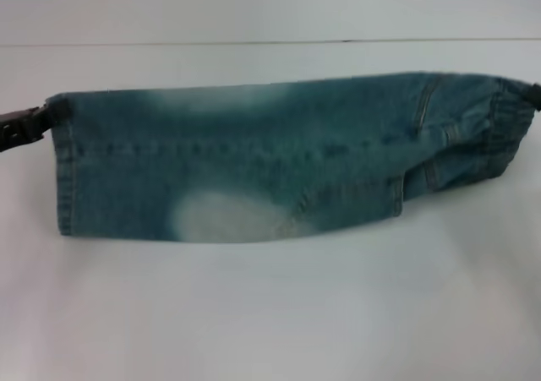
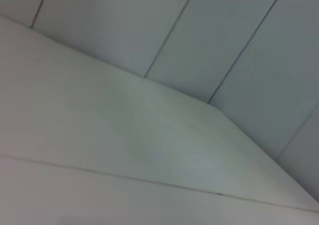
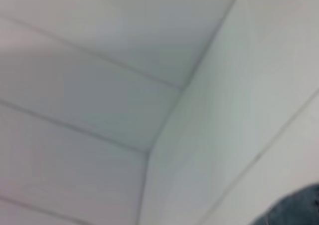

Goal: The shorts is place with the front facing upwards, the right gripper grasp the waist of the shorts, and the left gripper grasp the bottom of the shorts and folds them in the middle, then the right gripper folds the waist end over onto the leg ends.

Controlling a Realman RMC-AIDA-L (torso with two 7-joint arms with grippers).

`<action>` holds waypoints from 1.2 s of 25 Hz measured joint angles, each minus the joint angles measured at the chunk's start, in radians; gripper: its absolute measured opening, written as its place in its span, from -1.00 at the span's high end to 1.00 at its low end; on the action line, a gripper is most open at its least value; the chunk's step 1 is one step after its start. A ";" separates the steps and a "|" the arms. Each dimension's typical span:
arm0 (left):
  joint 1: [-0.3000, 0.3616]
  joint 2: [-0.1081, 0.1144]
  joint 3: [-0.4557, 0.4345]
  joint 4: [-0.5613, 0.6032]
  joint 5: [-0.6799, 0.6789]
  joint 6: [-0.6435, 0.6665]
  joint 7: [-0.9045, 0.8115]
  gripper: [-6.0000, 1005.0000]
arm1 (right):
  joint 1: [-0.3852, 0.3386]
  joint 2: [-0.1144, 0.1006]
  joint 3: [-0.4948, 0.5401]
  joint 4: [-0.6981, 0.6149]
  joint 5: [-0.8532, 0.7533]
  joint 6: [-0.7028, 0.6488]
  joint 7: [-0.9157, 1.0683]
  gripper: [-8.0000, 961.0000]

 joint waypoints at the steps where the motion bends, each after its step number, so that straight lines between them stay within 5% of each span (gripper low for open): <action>1: -0.008 0.002 0.002 -0.017 -0.006 -0.020 0.014 0.89 | 0.001 0.005 0.000 0.008 0.030 0.010 -0.006 0.89; 9: -0.061 0.002 0.007 -0.090 -0.016 -0.126 0.093 0.88 | 0.021 0.053 -0.002 0.030 0.150 0.139 -0.054 0.87; 22: -0.130 -0.003 0.027 -0.183 -0.017 -0.338 0.194 0.88 | 0.099 0.084 0.001 0.083 0.225 0.349 -0.205 0.69; 30: -0.141 -0.034 0.060 -0.174 -0.019 -0.406 0.235 0.87 | 0.103 0.097 -0.010 0.081 0.229 0.419 -0.232 0.58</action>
